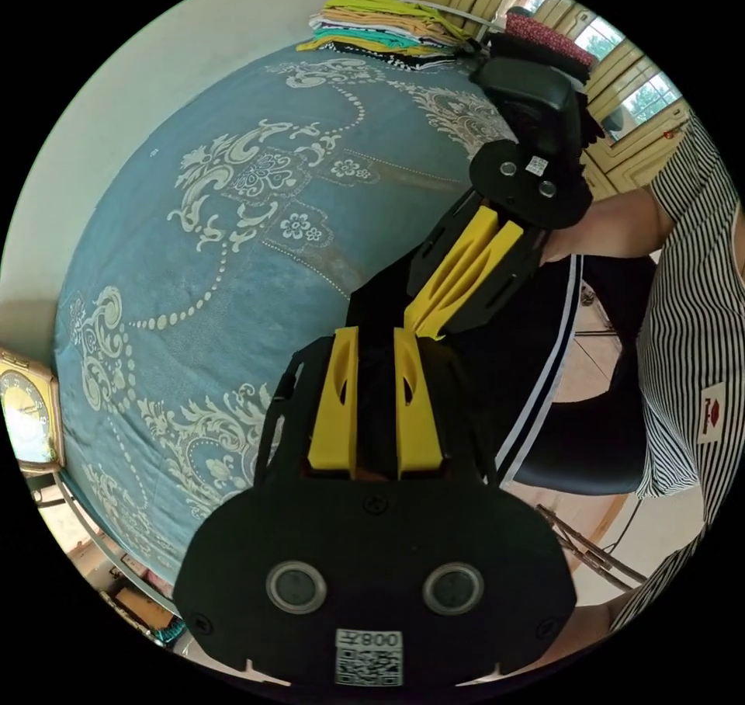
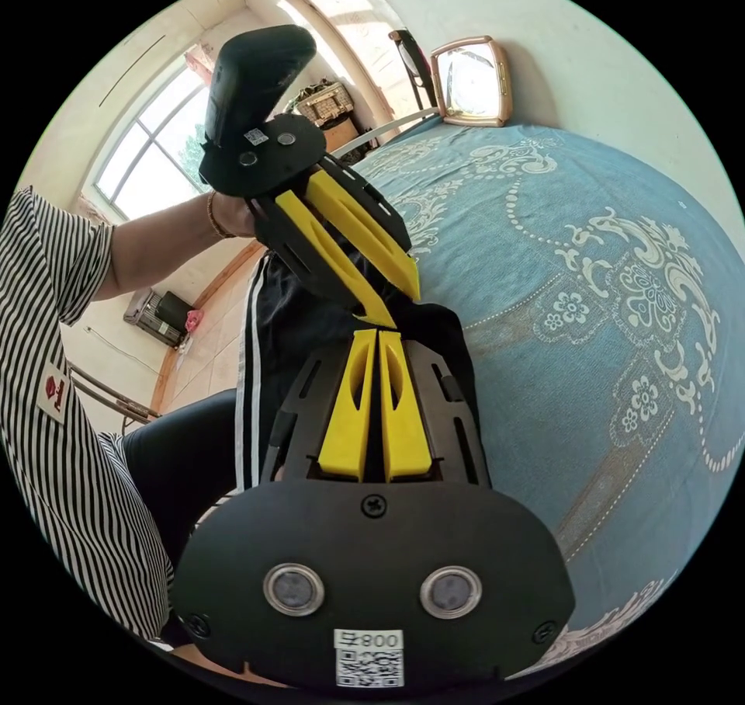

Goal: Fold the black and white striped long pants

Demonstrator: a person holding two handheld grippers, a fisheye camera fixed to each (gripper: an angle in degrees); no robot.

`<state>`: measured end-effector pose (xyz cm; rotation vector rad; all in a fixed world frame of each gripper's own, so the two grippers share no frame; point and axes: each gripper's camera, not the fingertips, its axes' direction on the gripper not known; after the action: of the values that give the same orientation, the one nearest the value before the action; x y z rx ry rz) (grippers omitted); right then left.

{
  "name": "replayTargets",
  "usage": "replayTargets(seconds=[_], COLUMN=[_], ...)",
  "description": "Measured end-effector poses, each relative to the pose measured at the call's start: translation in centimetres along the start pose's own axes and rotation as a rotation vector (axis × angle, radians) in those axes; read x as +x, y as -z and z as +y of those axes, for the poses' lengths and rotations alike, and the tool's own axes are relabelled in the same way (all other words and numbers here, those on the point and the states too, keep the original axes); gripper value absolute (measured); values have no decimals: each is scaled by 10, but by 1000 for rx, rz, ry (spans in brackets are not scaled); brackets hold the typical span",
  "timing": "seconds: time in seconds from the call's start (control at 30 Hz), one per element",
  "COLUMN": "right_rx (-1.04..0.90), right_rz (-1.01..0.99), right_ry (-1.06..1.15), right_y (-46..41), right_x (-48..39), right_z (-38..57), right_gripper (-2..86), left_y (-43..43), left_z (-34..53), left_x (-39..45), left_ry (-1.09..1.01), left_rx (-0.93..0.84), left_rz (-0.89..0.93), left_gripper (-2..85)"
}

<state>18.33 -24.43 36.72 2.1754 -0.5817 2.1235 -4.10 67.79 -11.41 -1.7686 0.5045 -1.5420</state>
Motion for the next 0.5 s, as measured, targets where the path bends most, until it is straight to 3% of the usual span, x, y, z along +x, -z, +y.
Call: replayTargets(seconds=[0.13, 0.5], right_rx=[-12, 180], right_rz=[12, 138], right_ry=[-12, -148], right_y=[1, 54], right_x=[1, 10], right_z=[4, 39], right_gripper=[4, 2], left_y=[-9, 6], left_z=[5, 58], left_x=[0, -16], left_ry=[-13, 176], left_rx=[-45, 85], left_rz=[-10, -4], left_gripper=[35, 15])
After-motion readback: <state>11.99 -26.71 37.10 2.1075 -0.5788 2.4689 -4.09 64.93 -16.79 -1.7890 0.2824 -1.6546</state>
